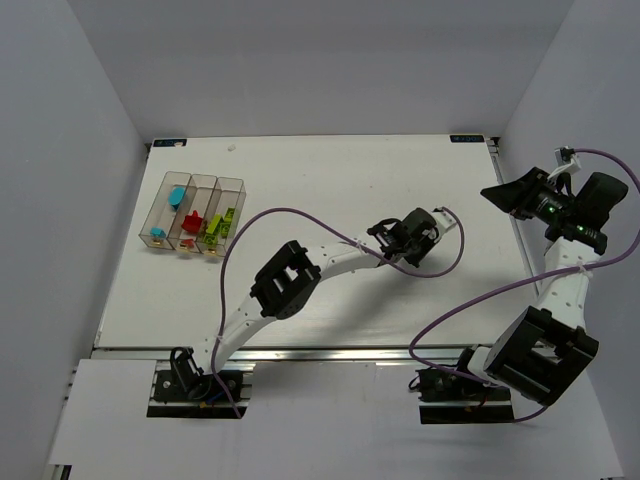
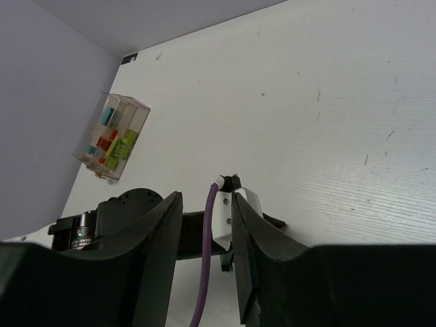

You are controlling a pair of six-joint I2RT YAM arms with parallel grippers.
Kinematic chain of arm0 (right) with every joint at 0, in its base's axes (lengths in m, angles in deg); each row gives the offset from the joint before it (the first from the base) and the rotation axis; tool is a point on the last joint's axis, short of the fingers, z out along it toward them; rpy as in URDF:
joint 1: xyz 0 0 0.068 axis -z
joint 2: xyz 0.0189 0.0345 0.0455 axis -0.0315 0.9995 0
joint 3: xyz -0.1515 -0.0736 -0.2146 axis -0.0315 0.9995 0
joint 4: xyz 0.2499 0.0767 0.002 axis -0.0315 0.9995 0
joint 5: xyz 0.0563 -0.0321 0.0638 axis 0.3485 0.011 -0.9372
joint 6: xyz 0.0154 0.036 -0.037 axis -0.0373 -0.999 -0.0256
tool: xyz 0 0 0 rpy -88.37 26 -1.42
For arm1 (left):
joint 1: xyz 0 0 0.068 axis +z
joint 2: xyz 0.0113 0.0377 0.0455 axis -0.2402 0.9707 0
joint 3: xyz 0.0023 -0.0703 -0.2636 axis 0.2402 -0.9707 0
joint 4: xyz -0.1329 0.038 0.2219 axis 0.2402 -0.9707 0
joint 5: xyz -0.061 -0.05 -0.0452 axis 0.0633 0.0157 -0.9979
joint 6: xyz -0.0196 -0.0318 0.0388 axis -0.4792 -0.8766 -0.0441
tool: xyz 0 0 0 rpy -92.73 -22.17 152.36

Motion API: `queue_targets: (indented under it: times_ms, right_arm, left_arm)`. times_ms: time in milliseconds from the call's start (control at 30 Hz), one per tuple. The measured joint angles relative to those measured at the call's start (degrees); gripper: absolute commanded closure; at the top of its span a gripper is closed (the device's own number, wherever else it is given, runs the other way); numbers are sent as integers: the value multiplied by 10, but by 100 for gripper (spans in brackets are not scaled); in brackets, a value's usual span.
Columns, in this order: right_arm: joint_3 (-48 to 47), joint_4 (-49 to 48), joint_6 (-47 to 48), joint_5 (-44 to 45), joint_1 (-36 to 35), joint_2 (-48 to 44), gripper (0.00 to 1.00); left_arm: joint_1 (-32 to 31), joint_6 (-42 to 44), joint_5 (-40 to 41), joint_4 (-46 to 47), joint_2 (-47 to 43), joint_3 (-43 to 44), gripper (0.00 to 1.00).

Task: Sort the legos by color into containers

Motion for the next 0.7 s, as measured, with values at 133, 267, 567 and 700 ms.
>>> queue_targets:
  times_ms: [133,267,567,700]
  right_arm:
    - [0,-1,-3,-2,3,0,59]
    - [5,-9,-5,-6,4,-1,59]
    - [12,-13,-9,-9,5,-6,59]
    - [15,-15,-12,-10,9,-8,59]
  left_arm:
    - [-3,0,5,0,0,0,94]
    - [-4,-2,10,21,-11,-27,79]
    - [-6,-5,28,23,-19,-42,60]
    - [-7,-6,35,21,-20,-42,60]
